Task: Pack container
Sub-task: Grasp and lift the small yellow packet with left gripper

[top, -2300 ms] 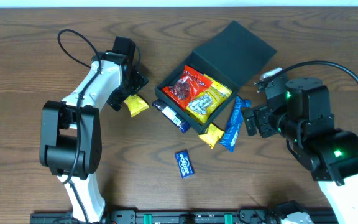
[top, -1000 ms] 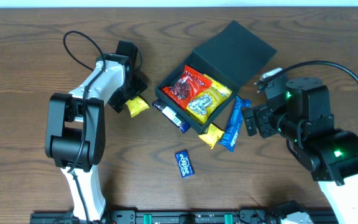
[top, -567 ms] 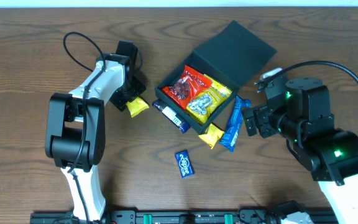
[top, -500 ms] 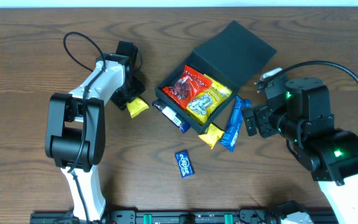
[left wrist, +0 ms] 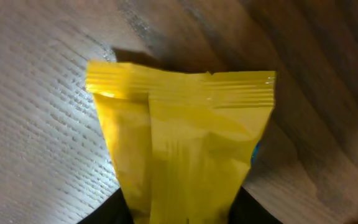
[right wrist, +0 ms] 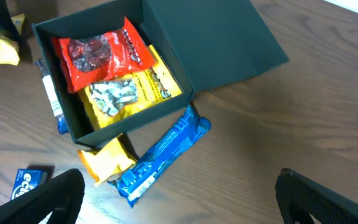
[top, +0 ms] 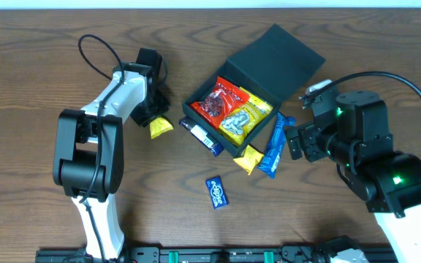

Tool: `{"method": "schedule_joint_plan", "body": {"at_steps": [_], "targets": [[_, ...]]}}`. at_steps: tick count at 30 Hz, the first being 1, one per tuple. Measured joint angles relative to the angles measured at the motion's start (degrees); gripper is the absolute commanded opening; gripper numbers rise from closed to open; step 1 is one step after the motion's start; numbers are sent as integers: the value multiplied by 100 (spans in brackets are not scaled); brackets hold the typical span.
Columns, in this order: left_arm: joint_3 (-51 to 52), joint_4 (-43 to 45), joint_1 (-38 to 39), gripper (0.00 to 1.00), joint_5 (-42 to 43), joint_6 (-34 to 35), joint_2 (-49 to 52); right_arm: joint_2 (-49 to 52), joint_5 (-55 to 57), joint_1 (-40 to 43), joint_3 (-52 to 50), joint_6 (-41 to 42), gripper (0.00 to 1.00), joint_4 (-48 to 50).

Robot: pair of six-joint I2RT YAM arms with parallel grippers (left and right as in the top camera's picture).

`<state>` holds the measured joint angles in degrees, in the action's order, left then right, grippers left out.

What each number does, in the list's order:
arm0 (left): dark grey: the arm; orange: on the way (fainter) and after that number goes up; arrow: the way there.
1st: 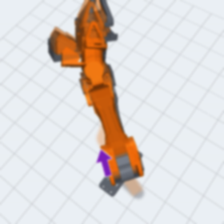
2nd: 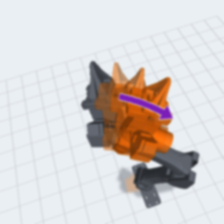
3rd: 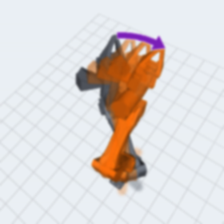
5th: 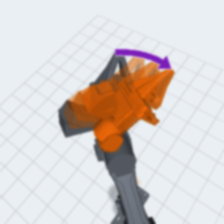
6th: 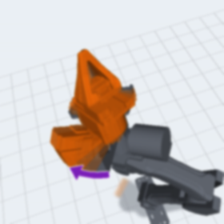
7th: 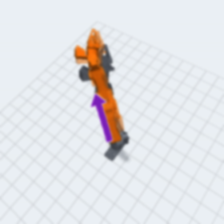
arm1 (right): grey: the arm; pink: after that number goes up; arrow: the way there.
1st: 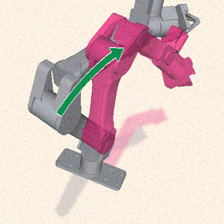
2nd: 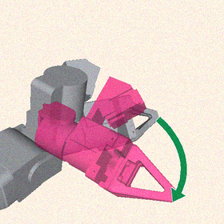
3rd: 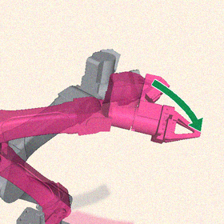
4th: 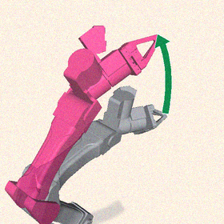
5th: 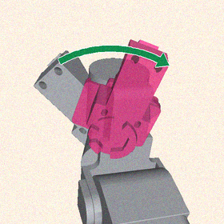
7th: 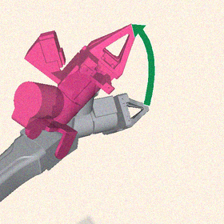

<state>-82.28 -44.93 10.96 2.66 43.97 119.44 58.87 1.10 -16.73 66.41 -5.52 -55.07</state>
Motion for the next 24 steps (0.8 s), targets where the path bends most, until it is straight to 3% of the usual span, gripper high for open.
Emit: {"method": "schedule_joint_plan", "body": {"at_steps": [17, 24], "targets": [[-4, -31, 0, 27, -2, -1515, 0, 0, 0, 0, 0, 0, 99, 0], [-87, -116, 83, 22, -2, -2837, 0, 0, 0, 0, 0, 0, 99, -2]]}}
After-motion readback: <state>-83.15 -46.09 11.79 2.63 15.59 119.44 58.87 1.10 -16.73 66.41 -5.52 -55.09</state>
